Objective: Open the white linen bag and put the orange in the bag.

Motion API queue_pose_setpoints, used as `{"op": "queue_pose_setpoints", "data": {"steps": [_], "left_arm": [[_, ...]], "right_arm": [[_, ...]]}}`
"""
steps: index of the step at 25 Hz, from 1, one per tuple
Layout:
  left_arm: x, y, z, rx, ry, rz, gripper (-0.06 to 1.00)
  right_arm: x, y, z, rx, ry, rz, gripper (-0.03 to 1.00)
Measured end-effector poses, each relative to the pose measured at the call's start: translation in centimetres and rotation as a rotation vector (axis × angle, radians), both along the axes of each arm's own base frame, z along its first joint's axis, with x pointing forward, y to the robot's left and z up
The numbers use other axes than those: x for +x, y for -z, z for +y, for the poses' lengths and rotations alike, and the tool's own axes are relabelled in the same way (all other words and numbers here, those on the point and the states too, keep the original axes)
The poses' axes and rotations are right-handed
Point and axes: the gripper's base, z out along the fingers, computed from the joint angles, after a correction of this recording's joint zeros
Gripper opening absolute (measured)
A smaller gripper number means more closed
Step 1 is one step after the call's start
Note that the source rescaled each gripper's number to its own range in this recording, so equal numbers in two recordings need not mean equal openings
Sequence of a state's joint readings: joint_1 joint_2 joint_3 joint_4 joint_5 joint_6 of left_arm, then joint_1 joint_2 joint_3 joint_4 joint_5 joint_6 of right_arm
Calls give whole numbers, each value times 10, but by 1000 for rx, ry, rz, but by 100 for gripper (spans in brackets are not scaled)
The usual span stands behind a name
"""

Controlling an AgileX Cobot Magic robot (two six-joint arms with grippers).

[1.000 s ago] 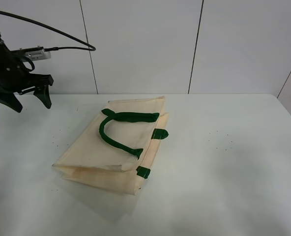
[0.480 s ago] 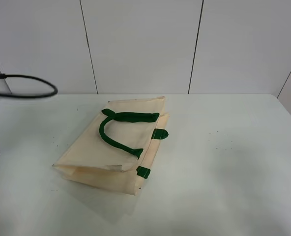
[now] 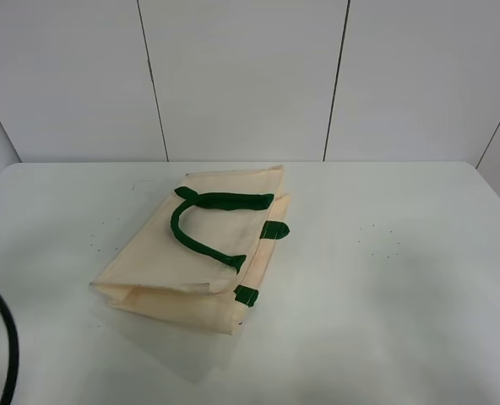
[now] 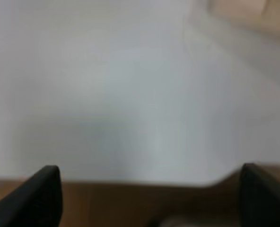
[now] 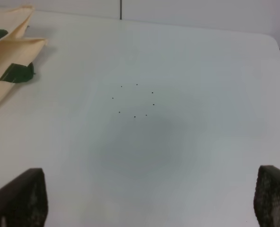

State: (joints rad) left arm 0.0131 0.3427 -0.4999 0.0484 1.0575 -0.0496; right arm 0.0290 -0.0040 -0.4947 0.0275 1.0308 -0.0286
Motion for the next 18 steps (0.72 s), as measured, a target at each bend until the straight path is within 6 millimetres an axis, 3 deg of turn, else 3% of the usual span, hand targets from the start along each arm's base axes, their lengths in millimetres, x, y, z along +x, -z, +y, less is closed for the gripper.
{"op": "queue_pose_setpoints", "data": {"steps": [7, 18], "left_arm": [[-26, -4, 0, 7, -2, -181, 97], [-50, -4, 0, 16, -5, -340, 97]], "right_arm": [[0, 0, 0, 0, 0, 0, 100], [0, 0, 0, 0, 0, 0, 100]]}}
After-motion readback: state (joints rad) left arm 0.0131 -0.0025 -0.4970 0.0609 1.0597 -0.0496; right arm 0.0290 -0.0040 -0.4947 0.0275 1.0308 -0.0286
